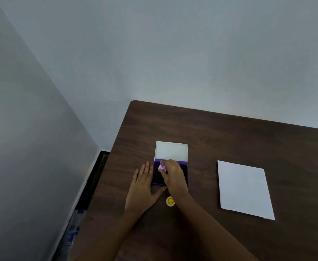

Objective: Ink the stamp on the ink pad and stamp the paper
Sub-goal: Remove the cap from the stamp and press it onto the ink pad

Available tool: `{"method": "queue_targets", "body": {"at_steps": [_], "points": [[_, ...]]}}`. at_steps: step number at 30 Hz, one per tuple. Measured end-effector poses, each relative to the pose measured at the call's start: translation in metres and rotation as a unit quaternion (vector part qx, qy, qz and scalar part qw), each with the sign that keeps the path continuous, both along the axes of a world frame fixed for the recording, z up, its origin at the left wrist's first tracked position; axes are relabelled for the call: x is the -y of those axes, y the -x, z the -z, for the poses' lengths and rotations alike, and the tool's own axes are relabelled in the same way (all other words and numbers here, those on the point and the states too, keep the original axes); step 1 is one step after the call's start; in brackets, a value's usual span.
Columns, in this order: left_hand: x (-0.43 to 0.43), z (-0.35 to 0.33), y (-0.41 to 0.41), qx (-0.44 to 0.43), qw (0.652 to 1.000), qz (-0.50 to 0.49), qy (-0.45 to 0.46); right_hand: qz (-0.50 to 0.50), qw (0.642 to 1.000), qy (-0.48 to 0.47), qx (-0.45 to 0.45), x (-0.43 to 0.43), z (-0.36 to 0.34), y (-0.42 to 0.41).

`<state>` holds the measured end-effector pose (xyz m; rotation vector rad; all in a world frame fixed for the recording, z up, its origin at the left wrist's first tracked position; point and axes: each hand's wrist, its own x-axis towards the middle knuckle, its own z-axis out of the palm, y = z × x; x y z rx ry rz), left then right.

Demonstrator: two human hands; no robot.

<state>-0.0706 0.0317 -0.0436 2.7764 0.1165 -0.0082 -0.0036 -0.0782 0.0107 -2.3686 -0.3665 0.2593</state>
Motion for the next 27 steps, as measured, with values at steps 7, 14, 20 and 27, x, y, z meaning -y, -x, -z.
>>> {"method": "queue_targets", "body": {"at_steps": [7, 14, 20, 27], "points": [[0.001, -0.004, 0.001, 0.004, 1.000, -0.004, 0.008, 0.016, 0.999, -0.032, -0.033, -0.001, -0.012, -0.004], [0.003, -0.010, 0.004, 0.017, 0.999, -0.008, 0.032, 0.340, 0.604, -0.565, -0.447, 0.032, -0.034, -0.014], [0.002, -0.012, 0.004, 0.026, 0.997, -0.018, 0.069, 0.284, 0.470, -0.653, -0.521, 0.058, -0.048, -0.005], [0.008, -0.027, -0.001, 0.075, 0.981, -0.082, 0.157, 0.291, 0.540, -0.630, -0.476, 0.103, -0.051, -0.004]]}}
